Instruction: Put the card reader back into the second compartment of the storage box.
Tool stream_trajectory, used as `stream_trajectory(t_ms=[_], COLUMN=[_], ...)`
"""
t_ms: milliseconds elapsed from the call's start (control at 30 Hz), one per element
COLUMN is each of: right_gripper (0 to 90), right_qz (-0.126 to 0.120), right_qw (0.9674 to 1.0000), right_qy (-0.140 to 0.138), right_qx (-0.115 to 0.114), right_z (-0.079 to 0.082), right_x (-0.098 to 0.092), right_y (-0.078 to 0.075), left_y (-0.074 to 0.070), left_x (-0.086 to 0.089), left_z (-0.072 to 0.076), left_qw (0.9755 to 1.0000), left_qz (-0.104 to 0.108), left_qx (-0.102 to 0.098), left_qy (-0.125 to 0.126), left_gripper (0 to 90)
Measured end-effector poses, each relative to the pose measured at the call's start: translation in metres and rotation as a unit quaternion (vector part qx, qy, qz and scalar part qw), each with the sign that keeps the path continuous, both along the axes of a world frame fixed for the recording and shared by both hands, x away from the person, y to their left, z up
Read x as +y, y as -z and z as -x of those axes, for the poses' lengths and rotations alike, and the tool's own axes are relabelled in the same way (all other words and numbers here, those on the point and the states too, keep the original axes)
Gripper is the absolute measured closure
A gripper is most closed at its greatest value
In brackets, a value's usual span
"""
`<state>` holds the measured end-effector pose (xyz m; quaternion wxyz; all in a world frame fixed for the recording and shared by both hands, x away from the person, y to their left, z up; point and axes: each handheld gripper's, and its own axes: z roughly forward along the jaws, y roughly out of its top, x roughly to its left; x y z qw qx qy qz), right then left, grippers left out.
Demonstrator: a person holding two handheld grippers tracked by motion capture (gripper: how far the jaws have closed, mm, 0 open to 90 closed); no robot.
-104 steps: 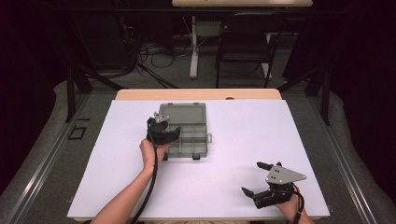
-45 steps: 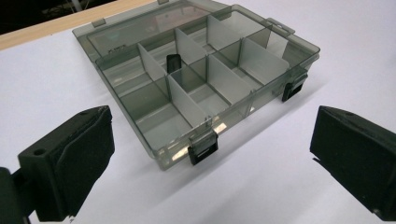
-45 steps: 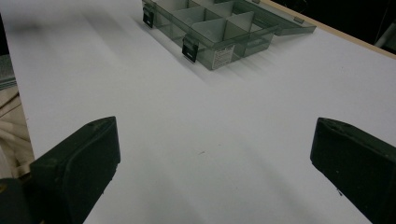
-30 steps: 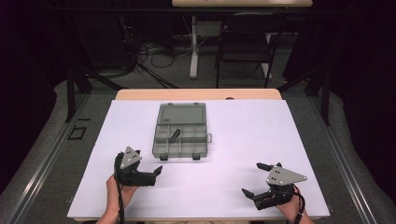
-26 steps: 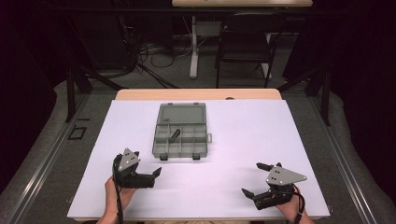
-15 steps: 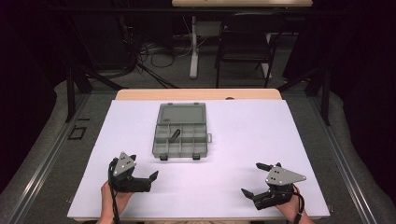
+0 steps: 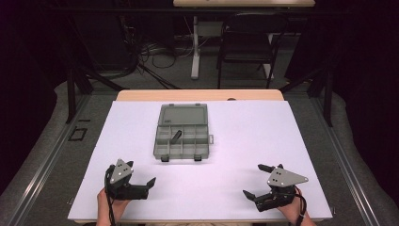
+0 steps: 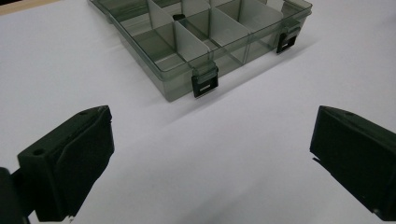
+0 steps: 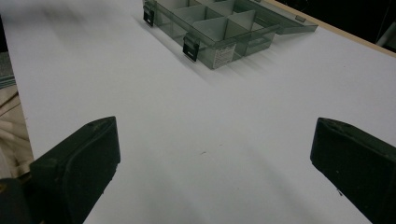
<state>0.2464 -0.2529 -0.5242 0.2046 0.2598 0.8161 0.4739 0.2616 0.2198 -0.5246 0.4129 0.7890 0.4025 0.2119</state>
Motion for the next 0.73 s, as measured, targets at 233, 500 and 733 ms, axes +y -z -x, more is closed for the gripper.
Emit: stream_trajectory(t_ms=[233, 500, 733], right_gripper=[1.0, 1.0, 1.1], right_qz=[0.001, 0.002, 0.001], right_qw=[1.0, 1.0, 1.0], right_qy=[0.0, 0.0, -0.001], right_qx=[0.0, -0.001, 0.003], right_z=[0.0, 0.0004, 0.0003], right_x=[0.0, 0.0, -0.0002], right_y=[0.0, -0.0001, 0.0004], left_y=[0.001, 0.0023, 0.0026], left_x=[0.0016, 0.0034, 0.0036], left_z=[0.0062, 0.0101, 0.0077], left_qw=[1.0, 1.0, 1.0], left_qz=[-0.006, -0.005, 0.001], left_qx=[0.001, 0.005, 0.007], left_qy=[0.002, 0.003, 0.005], left_gripper=[0.0, 0.0, 0.0])
